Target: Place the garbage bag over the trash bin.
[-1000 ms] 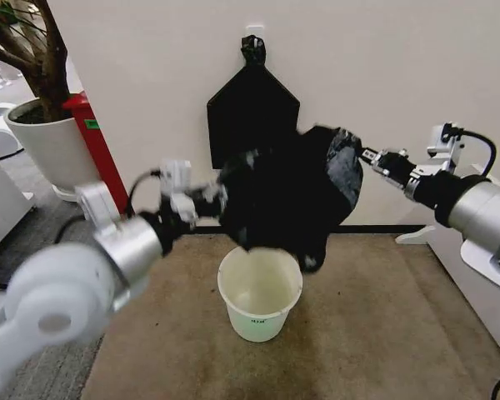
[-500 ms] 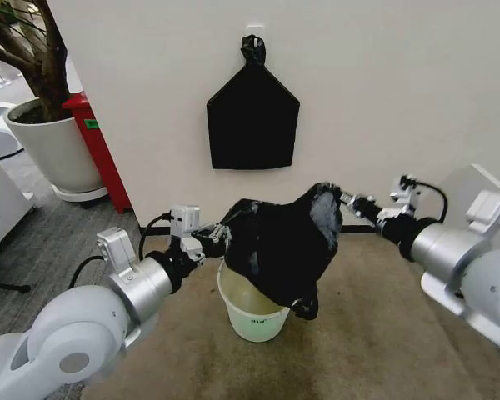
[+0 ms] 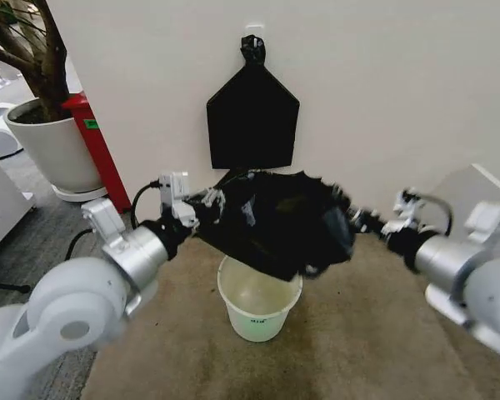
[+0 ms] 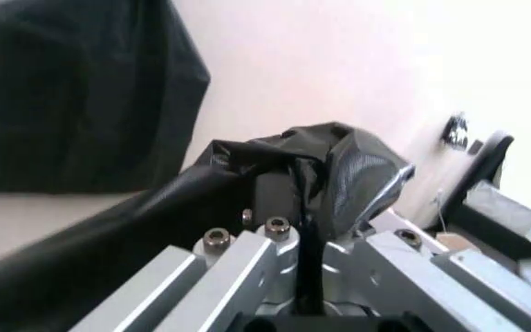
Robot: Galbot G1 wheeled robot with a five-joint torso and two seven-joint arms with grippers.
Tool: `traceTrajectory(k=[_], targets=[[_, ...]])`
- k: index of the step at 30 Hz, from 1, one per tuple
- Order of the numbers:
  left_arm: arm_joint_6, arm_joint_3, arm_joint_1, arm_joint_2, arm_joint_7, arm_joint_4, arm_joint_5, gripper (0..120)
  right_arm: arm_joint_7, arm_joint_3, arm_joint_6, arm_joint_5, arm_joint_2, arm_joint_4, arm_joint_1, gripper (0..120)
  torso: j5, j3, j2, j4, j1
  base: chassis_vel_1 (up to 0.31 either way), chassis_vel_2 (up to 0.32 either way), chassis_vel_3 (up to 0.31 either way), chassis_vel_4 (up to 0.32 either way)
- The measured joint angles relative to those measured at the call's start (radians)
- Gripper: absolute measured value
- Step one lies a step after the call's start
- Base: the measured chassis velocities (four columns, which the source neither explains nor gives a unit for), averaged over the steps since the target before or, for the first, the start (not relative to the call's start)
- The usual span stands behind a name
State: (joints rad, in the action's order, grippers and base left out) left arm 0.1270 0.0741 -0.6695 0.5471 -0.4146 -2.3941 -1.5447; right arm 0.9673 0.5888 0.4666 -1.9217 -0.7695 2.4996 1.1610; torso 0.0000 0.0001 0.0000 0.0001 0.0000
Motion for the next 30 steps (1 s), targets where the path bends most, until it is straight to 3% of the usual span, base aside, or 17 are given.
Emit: traceTrajectory(k=[4,8,10,14,16,20,22,30], targets=[[0.011,-0.02,0.085,0.02,0.009,0.045,-0.023,0,0.013,0.018,0.022,-0.02,-0.012,0.0,0.033,34,0.0,0.0,0.0,-0.0001,0.0,0.0,0.0,0.0,0.0],[0.029,-0.101,0.247,0.061,0.014,0.111,-0.067,0,0.03,0.12,0.018,-0.173,-0.015,0.0,0.048,52,0.0,0.0,0.0,-0.0003,0.0,0.0,0.0,0.0,0.0],[0.031,-0.116,0.274,0.069,0.014,0.12,-0.072,0,0.03,0.141,0.011,-0.201,-0.014,0.0,0.043,55,0.0001,0.0,0.0,-0.0002,0.0,0.0,0.0,0.0,0.0],[0.039,-0.185,0.392,0.108,0.014,0.162,-0.091,0,0.027,0.318,-0.009,-0.443,0.001,0.0,0.027,72,0.0001,0.0,0.0,-0.0002,0.0,0.0,0.0,0.0,0.0],[0.041,-0.206,0.424,0.123,0.014,0.177,-0.094,0,0.059,0.342,0.002,-0.512,-0.001,0.001,0.029,81,-0.0005,0.0,0.0,-0.0002,0.0,0.0,0.0,0.0,0.0],[0.041,-0.222,0.452,0.136,0.014,0.186,-0.1,0,0.087,0.281,0.009,-0.475,-0.03,0.001,0.046,90,0.0,0.0,0.0,-0.0002,0.0,0.0,0.0,0.0,0.0],[0.043,-0.236,0.479,0.146,0.013,0.194,-0.109,0,0.107,0.179,0.01,-0.392,-0.074,0.001,0.052,98,0.0004,0.0,0.0,-0.0001,0.0,0.0,0.0,0.0,0.0],[0.046,-0.256,0.522,0.159,0.015,0.214,-0.12,0,0.109,0.03,-0.001,-0.188,-0.101,0.0,0.035,100,-0.0001,0.0,0.0,0.0,0.0,0.0,0.0,0.0,0.0]])
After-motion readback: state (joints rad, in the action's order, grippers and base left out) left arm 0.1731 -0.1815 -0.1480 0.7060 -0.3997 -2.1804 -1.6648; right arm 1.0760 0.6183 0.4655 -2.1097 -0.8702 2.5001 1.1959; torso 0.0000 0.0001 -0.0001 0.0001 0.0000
